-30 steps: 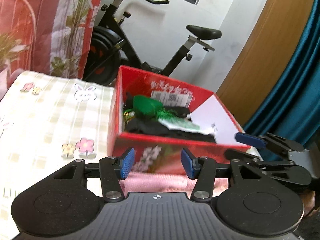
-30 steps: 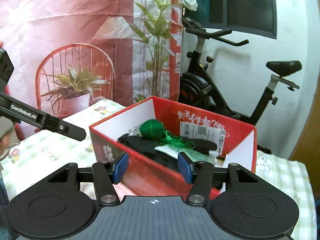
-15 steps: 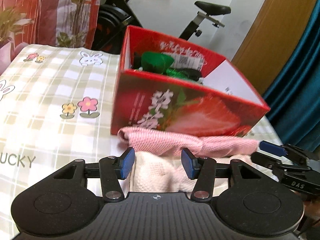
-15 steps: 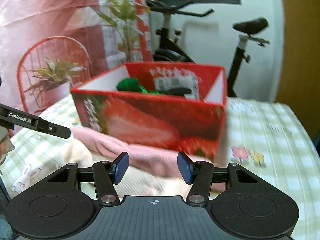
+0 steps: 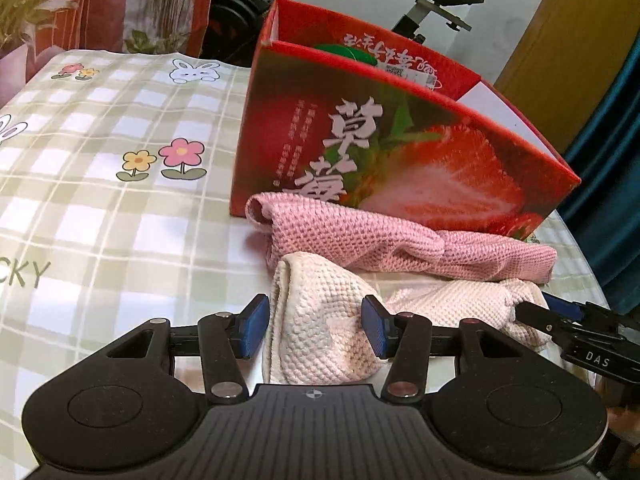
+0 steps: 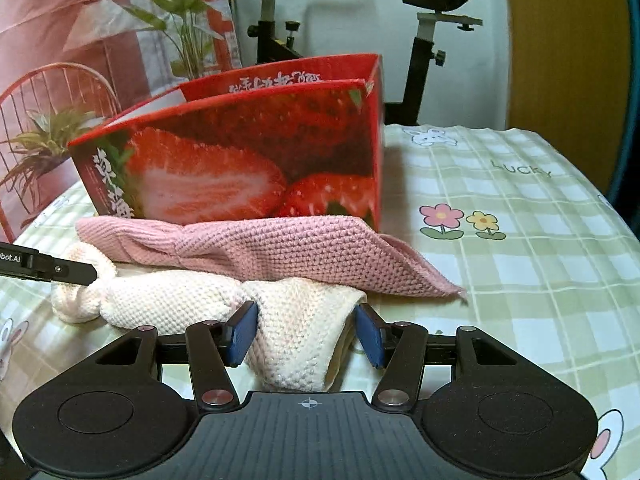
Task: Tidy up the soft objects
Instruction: 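Grasp the cream towel end with the left tool while the right tool grasps it too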
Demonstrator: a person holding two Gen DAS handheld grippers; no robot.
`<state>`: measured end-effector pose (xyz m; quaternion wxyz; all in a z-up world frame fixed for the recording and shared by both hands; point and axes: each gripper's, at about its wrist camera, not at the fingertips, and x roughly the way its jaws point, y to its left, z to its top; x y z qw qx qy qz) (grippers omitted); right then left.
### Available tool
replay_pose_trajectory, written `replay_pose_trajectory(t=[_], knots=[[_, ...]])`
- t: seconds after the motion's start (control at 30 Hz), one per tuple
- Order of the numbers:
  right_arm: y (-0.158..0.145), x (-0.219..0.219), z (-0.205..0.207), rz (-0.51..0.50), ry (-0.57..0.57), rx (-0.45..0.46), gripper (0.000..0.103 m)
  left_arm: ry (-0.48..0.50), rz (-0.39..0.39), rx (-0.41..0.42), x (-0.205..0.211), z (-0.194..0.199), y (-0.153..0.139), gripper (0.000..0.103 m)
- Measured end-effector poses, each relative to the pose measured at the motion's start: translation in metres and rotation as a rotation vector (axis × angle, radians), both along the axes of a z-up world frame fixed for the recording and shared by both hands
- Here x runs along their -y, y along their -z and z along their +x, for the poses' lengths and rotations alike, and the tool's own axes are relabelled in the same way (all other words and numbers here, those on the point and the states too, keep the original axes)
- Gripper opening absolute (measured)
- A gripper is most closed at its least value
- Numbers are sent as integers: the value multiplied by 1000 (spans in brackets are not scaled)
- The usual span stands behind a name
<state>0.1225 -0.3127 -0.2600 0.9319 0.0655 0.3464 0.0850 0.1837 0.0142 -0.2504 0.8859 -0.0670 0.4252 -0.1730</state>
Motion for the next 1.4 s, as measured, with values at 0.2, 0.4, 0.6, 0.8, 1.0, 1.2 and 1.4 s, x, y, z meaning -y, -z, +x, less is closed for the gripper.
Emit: replay_pose_trajectory(t=[0.2, 0.4, 0.6, 0.8, 1.0, 1.2, 1.4], knots=[[4, 5, -1, 38, -13, -2, 41, 31, 4, 15, 5, -7, 1, 29], [-1, -1, -2, 43, -36, -11, 26, 34, -3, 6, 6, -11, 1, 16], [-3, 1, -9, 72, -32, -33, 23, 13, -12, -23, -4, -16, 2, 13], [-7, -1, -23, 86, -32, -64, 23, 23, 10, -32, -7, -33, -2, 13], [-7, -6, -34, 78, -30, -65, 23, 10, 4, -26, -13, -47, 1, 13], [-7, -9, -36, 44, -38, -56, 24, 5, 4, -22, -12, -49, 5, 16], [-4, -7, -35, 42, -41, -53, 26, -1, -17, -29, -16, -46, 10, 18]])
